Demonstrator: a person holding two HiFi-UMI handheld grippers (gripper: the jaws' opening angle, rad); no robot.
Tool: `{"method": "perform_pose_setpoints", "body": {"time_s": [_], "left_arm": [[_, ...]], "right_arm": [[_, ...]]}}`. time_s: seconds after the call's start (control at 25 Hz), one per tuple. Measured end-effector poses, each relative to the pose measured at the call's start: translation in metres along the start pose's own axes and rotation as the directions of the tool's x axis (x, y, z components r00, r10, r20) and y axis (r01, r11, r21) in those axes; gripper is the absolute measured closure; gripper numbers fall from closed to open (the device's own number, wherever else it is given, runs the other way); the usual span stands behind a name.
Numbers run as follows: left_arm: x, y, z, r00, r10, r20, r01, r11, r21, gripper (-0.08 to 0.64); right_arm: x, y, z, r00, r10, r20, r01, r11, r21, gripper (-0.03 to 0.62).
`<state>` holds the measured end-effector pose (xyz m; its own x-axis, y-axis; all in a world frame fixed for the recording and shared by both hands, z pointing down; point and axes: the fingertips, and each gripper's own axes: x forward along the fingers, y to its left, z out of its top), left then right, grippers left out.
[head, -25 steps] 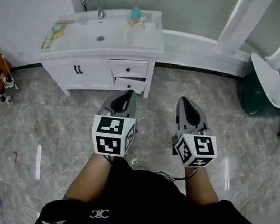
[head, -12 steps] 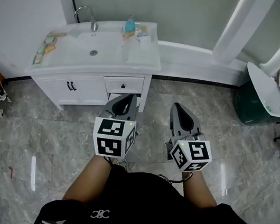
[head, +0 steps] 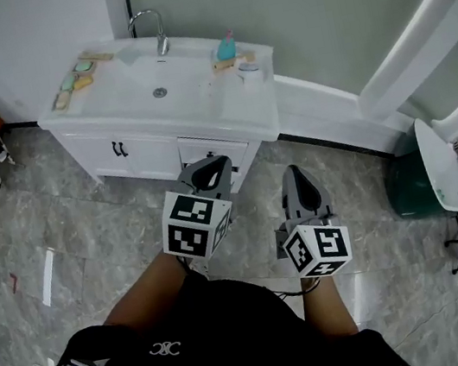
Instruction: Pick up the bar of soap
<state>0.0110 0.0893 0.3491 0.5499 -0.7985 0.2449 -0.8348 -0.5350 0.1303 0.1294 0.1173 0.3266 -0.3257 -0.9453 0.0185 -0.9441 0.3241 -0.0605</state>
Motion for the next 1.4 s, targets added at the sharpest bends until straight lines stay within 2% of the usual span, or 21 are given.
{"method": "perform_pose_setpoints", "body": {"time_s": [0.2,0.6,0.84,0.96,1.4], "left_arm": [[0.014,0.028,0.007,1.0,-0.005,-0.005,0.005,1.0,-0.009,0.552],[0.047,0.08,0.02,0.998,-0.053,-0.017,0.053,0.999,0.004,0.552],[0.065,0.105,0.02,0.996,-0.081,-0.031,0.081,0.997,0.0,0.552],[0.068,0.109,0.018,0.995,-0.092,-0.033,0.092,0.996,0.0,0.552],[0.082,0.134,0.017,0.998,-0.053,-0.036,0.053,0.999,-0.005,0.552]], "right_arm": [[0.031,0.005,0.0,1.0,-0.004,-0.024,0.004,1.0,-0.004,0.584],[0.094,-0.001,-0.006,0.996,-0.07,-0.055,0.071,0.997,0.028,0.584],[0.117,-0.006,-0.012,0.992,-0.103,-0.075,0.11,0.989,0.102,0.584],[0.122,-0.008,-0.015,0.99,-0.118,-0.079,0.126,0.987,0.102,0.584],[0.154,-0.029,-0.02,0.987,-0.133,-0.087,0.14,0.987,0.074,0.584]]}}
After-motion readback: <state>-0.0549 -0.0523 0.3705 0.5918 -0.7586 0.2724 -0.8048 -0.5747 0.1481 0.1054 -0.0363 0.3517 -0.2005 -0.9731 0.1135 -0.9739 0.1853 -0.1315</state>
